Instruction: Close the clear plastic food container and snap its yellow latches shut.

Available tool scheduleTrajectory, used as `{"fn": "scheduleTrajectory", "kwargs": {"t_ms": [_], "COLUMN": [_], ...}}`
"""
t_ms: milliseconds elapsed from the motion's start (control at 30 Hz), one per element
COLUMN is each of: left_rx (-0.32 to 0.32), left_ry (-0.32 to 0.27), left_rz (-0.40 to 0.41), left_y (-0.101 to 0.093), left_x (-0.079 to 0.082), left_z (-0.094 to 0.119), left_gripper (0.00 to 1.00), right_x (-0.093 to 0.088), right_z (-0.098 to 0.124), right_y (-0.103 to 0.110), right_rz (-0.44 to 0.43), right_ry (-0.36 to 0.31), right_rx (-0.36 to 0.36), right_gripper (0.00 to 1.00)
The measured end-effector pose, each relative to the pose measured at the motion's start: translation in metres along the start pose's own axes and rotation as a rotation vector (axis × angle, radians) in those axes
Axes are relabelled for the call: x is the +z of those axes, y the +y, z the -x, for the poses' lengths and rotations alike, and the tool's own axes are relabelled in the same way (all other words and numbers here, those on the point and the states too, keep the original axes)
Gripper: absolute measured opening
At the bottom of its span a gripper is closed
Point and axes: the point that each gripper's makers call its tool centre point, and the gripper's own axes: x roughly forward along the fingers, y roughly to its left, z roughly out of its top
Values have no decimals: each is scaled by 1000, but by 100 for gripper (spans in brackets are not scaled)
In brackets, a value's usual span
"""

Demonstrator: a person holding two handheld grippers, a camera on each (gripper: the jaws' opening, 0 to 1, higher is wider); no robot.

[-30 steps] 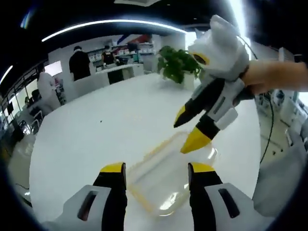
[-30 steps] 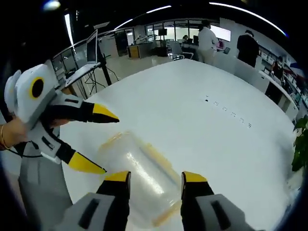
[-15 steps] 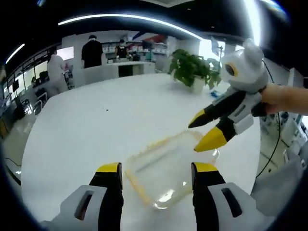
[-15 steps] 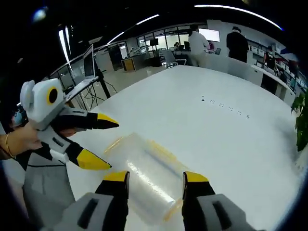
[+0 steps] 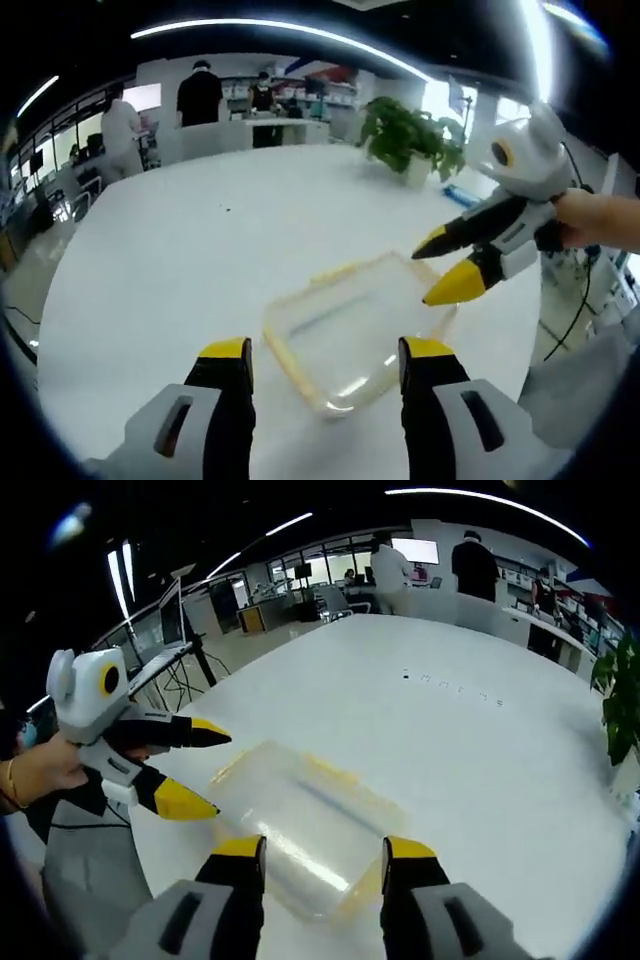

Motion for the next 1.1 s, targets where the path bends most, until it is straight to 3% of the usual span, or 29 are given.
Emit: {"fn": "scheduleTrajectory", "kwargs": {"t_ms": [100,433,633,900,1033,1100], "left_rx": [-4,3,8,-1,-59,-39], "left_ry": [-3,11,52,41,57,54], "left_rz": [12,28,31,68,121,119], "left_y": [-1,1,2,3,-6,-2], "left_x": [-1,-6,-16,-16,-20,-20], "left_z": [0,-3,-6,-7,-8,-8], "left_gripper": [57,55,53,52,45,45], "right_x": [0,-11,-18,-20,-22,-22], "right_z": [1,4,3,5,5,5], "right_y": [-7,-11,-11,-8,-7,-7], "right_rz": [-13,-14,-33,-64,-101,-98], "right_ry": [-13,-14,-15,-24,-30,-30], "right_rx": [-46,-89,-90,-80,-73,-71], "right_gripper": [44,43,41,39,39,39]}}
